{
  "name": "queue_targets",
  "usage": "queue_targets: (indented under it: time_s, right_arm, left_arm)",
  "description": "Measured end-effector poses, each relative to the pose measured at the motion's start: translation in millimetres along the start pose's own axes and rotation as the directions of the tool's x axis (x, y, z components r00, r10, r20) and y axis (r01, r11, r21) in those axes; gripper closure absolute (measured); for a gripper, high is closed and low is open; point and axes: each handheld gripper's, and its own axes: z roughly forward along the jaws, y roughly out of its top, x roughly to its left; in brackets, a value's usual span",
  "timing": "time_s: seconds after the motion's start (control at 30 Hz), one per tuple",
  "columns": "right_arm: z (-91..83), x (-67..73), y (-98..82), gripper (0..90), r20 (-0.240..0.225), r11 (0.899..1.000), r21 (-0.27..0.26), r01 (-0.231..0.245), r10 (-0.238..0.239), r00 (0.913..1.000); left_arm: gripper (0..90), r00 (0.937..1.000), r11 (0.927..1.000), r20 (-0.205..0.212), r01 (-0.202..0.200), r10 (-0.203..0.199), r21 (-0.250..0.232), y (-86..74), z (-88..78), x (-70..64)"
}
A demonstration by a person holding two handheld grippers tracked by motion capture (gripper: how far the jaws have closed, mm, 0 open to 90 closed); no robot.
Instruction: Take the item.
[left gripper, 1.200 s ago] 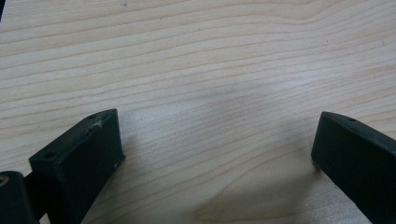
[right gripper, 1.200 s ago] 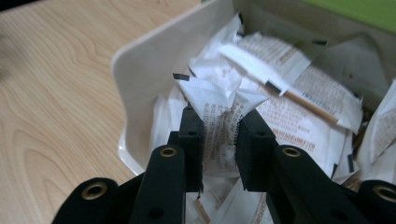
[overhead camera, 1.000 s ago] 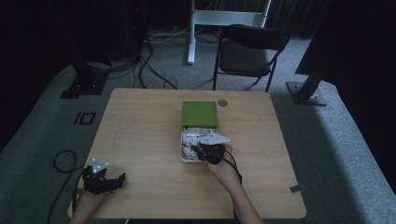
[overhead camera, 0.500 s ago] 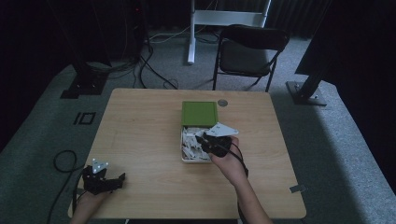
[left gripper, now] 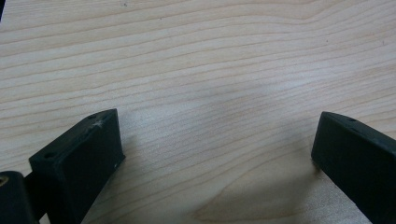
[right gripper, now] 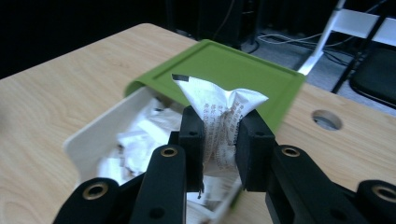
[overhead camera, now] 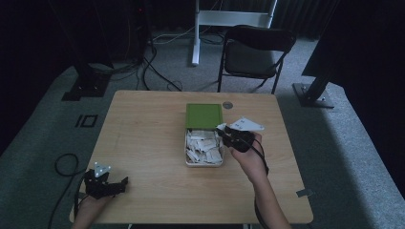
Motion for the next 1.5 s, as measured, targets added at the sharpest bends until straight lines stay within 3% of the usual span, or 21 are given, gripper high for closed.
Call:
queue_targets:
  time_s: [0.43, 0.8, 0.87, 1.27, 1.5]
  right_arm:
    - [0.9, -45.6, -22.0, 74.4, 0.108, 0.998, 0.018, -0.057, 0.054, 0.9927]
    - [14.8, -77.2, -47.7, 74.4, 0.187, 0.992, 0.059, -0.110, 0.097, 0.9776]
    - [19.3, -80.6, -53.4, 74.4, 0.210, 0.992, 0.073, -0.104, 0.087, 0.9738]
    - [43.5, -106.5, -88.4, 74.4, 0.260, 0.973, 0.136, -0.187, 0.147, 0.9542]
    - [56.5, -115.1, -99.2, 74.3, 0.274, 0.963, 0.167, -0.210, 0.159, 0.9484]
  left_arm:
    - [2.7, 1.0000, 1.0000, 0.000, 0.001, -0.001, 0.000, 0.0, 0.0, 0.0]
    - [2.7, 1.0000, 1.0000, 0.000, 0.001, -0.001, 0.000, 0.0, 0.0, -0.1]
    - [2.7, 1.0000, 1.0000, 0.000, 0.001, -0.001, 0.000, 0.0, 0.0, -0.1]
    - [2.7, 1.0000, 1.0000, 0.000, 0.001, -0.001, 0.000, 0.0, 0.0, -0.1]
    - [2.7, 1.0000, 1.0000, 0.000, 0.001, -0.001, 0.000, 0.0, 0.0, -0.1]
